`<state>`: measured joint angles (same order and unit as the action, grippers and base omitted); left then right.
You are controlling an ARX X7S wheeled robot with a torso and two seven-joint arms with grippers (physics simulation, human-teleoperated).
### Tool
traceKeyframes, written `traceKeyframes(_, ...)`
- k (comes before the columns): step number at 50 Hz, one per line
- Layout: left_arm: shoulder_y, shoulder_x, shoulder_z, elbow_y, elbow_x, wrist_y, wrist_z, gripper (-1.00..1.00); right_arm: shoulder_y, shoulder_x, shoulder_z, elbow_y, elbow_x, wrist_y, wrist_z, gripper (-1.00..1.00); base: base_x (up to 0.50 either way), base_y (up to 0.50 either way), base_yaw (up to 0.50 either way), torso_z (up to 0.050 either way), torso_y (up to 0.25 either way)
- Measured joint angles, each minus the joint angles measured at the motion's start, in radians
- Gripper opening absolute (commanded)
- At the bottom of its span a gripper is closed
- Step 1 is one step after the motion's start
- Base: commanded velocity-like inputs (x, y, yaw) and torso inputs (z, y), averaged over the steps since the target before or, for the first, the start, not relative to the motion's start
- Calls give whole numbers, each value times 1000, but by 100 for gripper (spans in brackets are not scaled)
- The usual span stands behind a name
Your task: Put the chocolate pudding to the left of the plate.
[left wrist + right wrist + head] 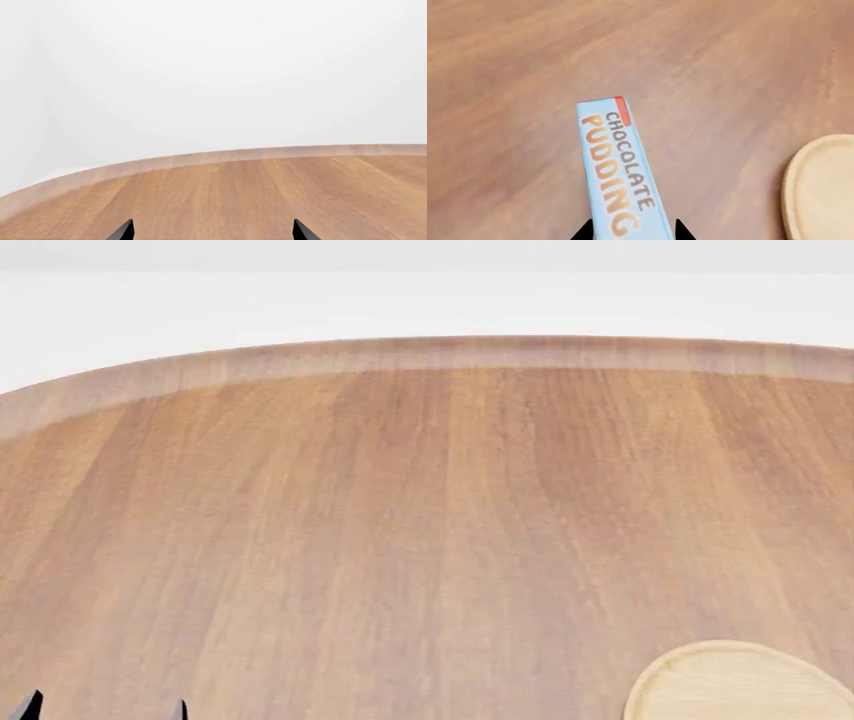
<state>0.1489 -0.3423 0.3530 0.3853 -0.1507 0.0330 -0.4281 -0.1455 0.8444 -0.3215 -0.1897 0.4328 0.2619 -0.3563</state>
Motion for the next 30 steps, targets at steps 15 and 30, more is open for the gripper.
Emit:
traceKeyframes(15, -3, -2, 3, -5, -3, 2, -4, 100, 72, -6, -13, -63, -22, 62, 32, -100, 0, 0, 0, 0, 0)
traceKeyframes(30, -6, -5, 7, -2, -7, -1, -7, 100, 178, -28, -34, -65, -39, 112, 24, -100, 0, 0, 0, 0, 0)
